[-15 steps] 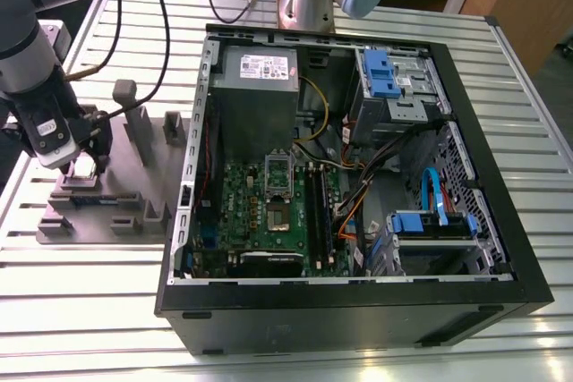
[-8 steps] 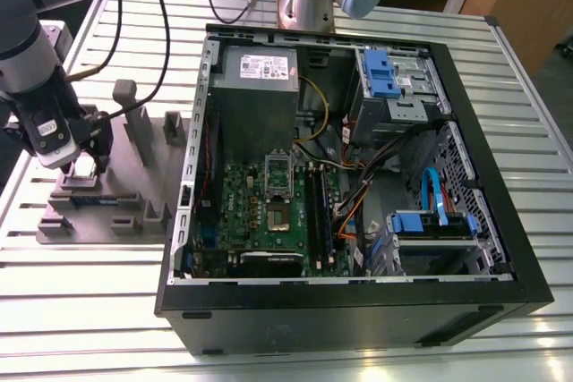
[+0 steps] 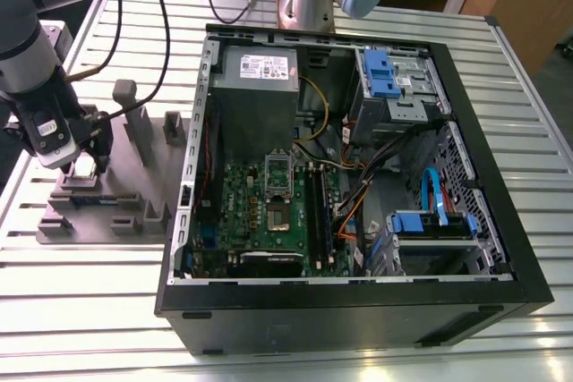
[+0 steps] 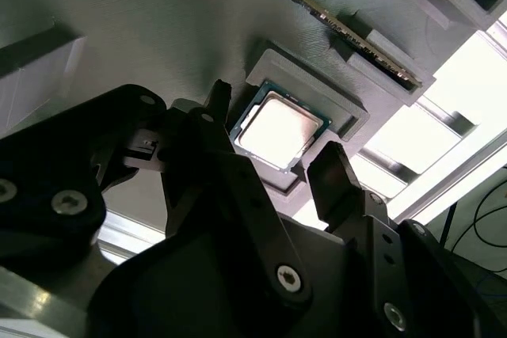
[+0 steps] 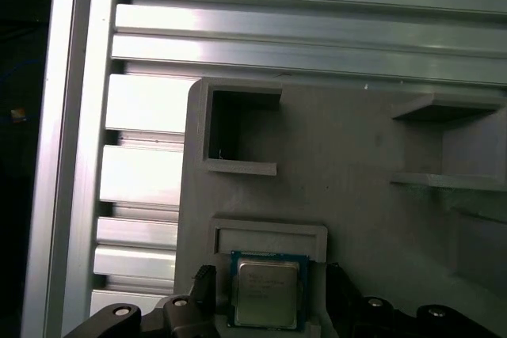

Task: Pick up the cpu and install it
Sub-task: 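Pick up the cpu and move it towards the insertion slot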

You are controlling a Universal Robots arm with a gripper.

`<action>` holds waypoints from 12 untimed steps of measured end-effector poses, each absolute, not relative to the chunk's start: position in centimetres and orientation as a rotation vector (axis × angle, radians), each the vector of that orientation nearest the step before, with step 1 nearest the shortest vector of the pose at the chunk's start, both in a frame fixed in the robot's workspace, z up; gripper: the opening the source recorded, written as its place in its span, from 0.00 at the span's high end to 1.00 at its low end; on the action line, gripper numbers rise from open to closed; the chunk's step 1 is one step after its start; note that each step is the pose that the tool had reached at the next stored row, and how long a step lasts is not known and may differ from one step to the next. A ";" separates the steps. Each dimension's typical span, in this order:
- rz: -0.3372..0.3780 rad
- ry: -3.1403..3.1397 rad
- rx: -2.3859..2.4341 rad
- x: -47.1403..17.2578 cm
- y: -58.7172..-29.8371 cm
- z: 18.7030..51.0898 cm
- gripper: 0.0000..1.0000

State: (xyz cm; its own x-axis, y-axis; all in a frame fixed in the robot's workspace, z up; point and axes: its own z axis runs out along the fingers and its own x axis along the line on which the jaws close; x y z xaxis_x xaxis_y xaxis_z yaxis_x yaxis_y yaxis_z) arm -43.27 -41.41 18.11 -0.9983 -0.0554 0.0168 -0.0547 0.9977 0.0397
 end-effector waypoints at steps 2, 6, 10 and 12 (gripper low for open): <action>-0.061 -3.122 0.086 -43.3 -41.4 18.1 0.34; -0.061 -3.122 0.086 -43.3 -41.4 18.1 0.35; -0.061 -3.122 0.086 -43.3 -41.4 18.1 0.42; -0.061 -3.122 0.086 -43.3 -41.4 18.1 0.42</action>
